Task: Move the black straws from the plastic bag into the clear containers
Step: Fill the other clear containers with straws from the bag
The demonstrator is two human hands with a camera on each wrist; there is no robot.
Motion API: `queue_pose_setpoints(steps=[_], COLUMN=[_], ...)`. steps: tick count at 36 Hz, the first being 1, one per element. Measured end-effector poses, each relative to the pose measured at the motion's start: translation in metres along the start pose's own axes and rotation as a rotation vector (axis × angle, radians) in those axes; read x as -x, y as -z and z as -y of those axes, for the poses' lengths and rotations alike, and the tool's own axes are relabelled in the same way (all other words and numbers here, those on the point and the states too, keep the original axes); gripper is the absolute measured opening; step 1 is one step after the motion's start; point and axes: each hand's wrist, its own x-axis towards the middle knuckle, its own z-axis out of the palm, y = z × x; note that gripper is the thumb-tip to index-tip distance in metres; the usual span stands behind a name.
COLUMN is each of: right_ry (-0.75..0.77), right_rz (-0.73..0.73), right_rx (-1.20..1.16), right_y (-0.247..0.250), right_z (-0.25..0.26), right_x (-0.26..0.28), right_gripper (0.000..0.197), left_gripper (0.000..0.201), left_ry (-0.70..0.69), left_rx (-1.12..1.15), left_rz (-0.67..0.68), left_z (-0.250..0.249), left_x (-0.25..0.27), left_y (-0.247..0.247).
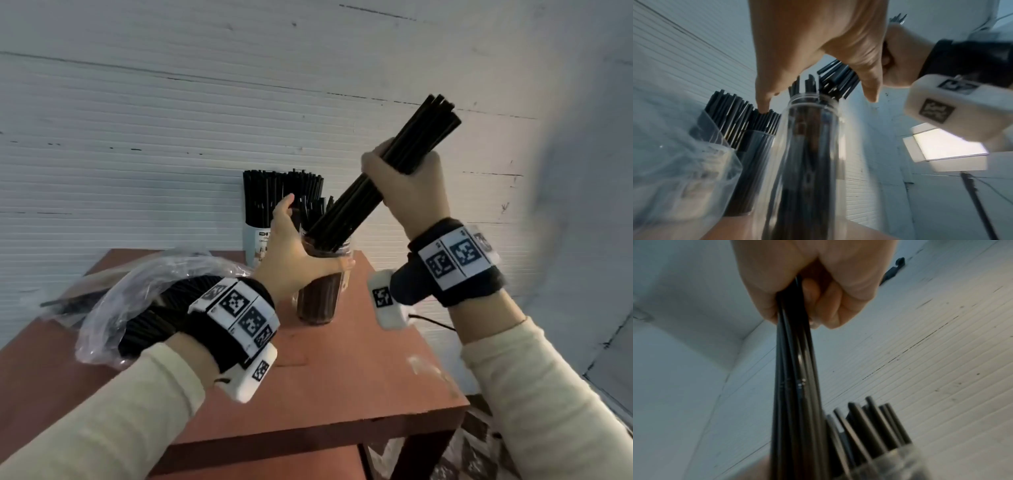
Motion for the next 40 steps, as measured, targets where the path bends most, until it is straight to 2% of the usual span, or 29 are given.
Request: queue_pose_setpoints(steps=[2, 5, 9, 13, 18, 25, 27, 30, 33, 37, 40], right_ry=[-0.024, -0.072, -0.14, -0.193, -0.187, -0.141, -0.094, 0.012, 0.206, 0.399, 0.358], right_rz=[-0.026, -0.05, 0.001, 0.15, 0.364, 0.422, 0.374, 0.241, 0.166, 0.241, 0.393], right_rx=[-0.003, 0.016, 0.117, 0.206, 0.351, 0.343, 0.371, 0.4, 0.365, 0.442, 0.556], right_y=[0.0, -0.002, -0.006, -0.017, -0.032, -0.032, -0.032, -0.031, -0.031, -0.038, -0.045], right_z=[-0.004, -0.013, -0.029, -0.041, -0.049, -0.066, -0.072, -0.065, -0.048, -0.04, -0.049], right_x=[-0.015, -0.034, -0.055, -0.064, -0.054, -0.024, -0.021, -0.016, -0.017, -0.02, -0.01], right_gripper=[0.014, 0.016, 0.015, 0.014, 0.02, 0.026, 0.043, 0.051, 0.065, 0.06, 0.048], left_gripper=[0.135, 0.114, 0.106, 0.096, 0.096, 0.099, 0.101, 0.102, 0.114, 0.117, 0.101], left_ry=[0.029, 0.06, 0.102, 0.1, 0.087, 0.071, 0.069, 0.079, 0.095, 0.11, 0.12], left_rx=[0.01, -0.004, -0.076, -0.092, -0.078, -0.021, -0.023, -0.044, -0.083, -0.093, -0.082], left_rz=[0.086, 0.17, 0.251, 0.261, 0.266, 0.286, 0.29, 0.294, 0.282, 0.267, 0.263], left_z=[0.0, 0.004, 0.012, 0.015, 0.02, 0.024, 0.023, 0.023, 0.022, 0.021, 0.02], left_x=[-0.015, -0.03, -0.038, -0.041, -0.043, -0.043, -0.043, -0.043, -0.043, -0.042, -0.042], left_y=[0.0, 0.002, 0.009, 0.011, 0.011, 0.01, 0.011, 0.012, 0.012, 0.011, 0.011])
